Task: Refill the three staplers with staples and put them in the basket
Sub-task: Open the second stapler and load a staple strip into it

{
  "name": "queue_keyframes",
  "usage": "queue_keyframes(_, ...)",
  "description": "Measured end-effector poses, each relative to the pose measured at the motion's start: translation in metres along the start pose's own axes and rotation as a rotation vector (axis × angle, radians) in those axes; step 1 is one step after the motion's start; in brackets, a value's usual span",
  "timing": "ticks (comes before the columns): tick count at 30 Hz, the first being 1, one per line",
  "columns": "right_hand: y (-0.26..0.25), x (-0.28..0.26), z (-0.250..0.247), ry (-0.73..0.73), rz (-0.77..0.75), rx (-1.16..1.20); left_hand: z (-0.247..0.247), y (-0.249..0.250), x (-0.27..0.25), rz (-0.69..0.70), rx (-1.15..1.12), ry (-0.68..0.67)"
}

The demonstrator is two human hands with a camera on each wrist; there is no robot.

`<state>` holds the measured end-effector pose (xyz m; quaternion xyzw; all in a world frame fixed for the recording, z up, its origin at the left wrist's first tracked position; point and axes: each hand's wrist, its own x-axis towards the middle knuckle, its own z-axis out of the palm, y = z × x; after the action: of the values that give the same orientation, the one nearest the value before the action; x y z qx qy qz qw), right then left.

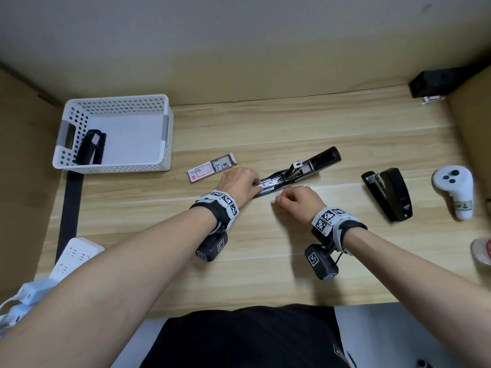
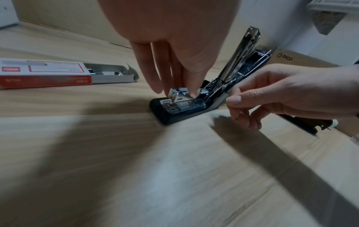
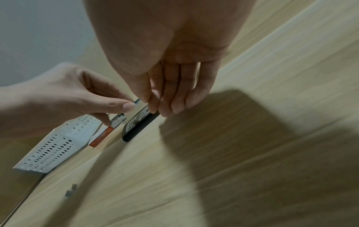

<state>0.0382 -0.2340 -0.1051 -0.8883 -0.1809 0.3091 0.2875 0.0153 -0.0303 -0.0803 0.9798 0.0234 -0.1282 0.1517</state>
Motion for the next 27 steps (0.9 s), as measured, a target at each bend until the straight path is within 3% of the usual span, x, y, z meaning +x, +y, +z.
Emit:
queue_keyframes(3, -0.007, -0.003, -0.003, 0.032, -0.064, -0.038, 0.000, -0.001, -0.001, -0.023, -0.029, -0.003)
queue_keyframes(7, -0.023, -0.010, -0.003, 0.165, -0.385, -0.192, 0.004, -0.012, -0.010, -0.058, -0.002, -0.035)
queue_keyframes(9, -0.029, -0.011, 0.005, 0.149, -0.456, -0.234, 0.007, -0.019, -0.014, -0.079, 0.008, -0.043)
queue_keyframes(16, -0.028, -0.008, 0.019, 0.002, -0.349, -0.248, 0.014, -0.023, -0.015, -0.077, 0.013, -0.011)
queue_keyframes(22, -0.012, -0.012, 0.004, 0.103, -0.221, -0.256, 0.008, -0.019, -0.011, -0.105, 0.022, -0.048)
queue_keyframes(27, -0.016, -0.013, -0.004, 0.125, -0.296, -0.191, 0.004, -0.017, -0.014, -0.112, 0.025, -0.067)
